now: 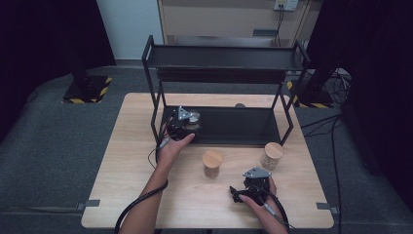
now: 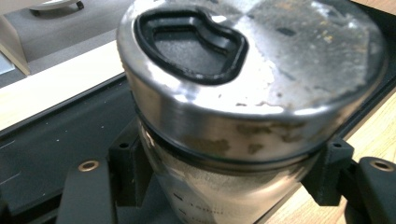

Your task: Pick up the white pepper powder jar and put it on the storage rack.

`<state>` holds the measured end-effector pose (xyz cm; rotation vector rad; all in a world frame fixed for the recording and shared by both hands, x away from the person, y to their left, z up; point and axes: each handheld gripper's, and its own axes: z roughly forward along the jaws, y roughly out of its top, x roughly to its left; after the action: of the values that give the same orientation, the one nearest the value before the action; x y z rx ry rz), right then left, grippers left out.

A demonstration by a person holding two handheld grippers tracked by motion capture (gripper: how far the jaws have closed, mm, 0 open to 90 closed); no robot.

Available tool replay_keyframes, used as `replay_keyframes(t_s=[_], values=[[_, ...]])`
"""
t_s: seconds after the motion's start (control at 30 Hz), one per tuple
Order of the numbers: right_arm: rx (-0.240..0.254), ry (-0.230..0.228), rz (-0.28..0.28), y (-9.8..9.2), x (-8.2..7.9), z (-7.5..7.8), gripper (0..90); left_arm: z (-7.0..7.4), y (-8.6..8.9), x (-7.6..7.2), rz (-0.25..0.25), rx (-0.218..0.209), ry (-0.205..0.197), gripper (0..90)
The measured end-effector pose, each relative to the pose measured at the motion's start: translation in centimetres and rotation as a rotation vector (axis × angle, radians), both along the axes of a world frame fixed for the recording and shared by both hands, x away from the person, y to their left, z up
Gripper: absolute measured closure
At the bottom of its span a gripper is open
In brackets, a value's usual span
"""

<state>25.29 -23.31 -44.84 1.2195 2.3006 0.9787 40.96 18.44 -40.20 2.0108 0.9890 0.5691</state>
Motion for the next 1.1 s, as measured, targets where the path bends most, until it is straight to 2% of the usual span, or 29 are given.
replay_keyframes(t_s=[0.7, 1.1], values=[[0.000, 0.000, 0.000, 0.0, 0.0, 0.0, 0.4, -0.8, -1.0, 0.9, 0.003, 0.009, 0.014, 29.1], [-0.001, -0.001, 0.001, 0.0, 0.0, 0.0, 0.4, -1.4, -1.3, 1.3, 0.016, -0.002, 0.025, 29.0]])
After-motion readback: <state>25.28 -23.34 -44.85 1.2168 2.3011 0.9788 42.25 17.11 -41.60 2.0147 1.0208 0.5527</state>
